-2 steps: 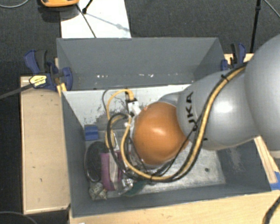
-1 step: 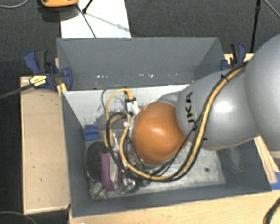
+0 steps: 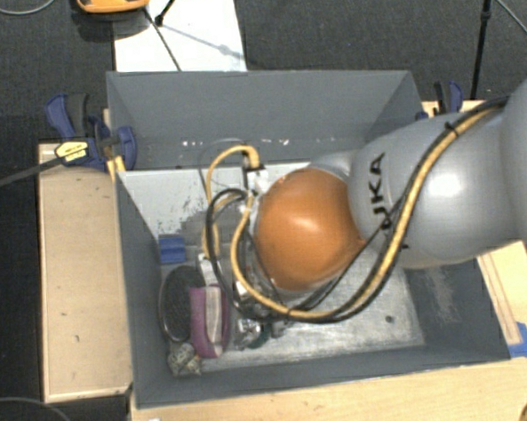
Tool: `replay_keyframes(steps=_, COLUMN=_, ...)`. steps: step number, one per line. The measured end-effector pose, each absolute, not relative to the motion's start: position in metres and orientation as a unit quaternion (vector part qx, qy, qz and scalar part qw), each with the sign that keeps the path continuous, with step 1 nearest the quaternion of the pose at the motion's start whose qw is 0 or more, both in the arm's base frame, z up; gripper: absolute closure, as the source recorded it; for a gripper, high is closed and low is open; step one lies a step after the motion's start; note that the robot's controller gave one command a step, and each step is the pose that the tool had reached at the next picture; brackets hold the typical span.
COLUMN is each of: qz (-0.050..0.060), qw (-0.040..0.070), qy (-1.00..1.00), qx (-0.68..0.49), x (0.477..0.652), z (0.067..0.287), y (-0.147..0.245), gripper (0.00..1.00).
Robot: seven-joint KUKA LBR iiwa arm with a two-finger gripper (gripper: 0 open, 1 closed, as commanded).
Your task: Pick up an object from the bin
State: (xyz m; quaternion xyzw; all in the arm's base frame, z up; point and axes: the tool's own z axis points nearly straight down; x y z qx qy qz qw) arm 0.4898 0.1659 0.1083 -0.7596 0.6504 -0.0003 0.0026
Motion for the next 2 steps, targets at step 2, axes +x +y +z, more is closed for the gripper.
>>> replay_keyframes(steps=2, qz=-0.001, qw=0.005, qy=0.539, qx=-0.842, x=0.525, z=0.325, y=0.234, gripper=1.00)
